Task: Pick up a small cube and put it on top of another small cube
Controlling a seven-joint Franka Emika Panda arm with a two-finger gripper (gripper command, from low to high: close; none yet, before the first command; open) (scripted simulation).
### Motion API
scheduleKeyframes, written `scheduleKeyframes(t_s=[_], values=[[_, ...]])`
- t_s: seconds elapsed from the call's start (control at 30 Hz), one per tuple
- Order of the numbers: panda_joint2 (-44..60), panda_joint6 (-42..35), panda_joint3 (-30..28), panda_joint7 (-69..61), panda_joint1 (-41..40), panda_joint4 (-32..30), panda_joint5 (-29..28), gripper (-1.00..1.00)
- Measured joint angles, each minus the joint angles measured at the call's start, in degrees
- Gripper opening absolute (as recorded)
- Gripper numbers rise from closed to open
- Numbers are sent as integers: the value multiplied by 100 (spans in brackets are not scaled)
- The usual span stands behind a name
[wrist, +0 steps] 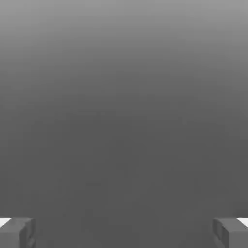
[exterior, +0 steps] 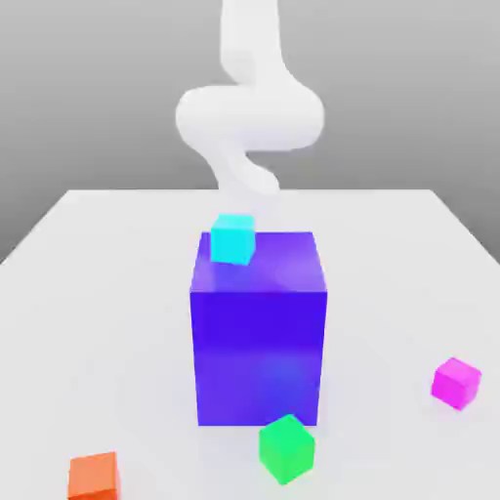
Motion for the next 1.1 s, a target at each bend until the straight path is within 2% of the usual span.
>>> scheduleKeyframes(t_s=[0.47, 0.8, 0.9, 1.03, 1.07, 1.1], values=[[2937, 1339, 1604, 724, 463, -836, -836, 0], [4988, 2297, 2210, 1152, 1354, -1432, -1311, 0], [5551, 2652, 2001, 1434, 1650, -1411, -1668, 0], [6277, 3165, 1312, 1967, 2211, -1234, -2366, 0], [6384, 3245, 1191, 2043, 2311, -1206, -2466, -100], [6384, 3245, 1191, 2043, 2311, -1206, -2466, -100]])
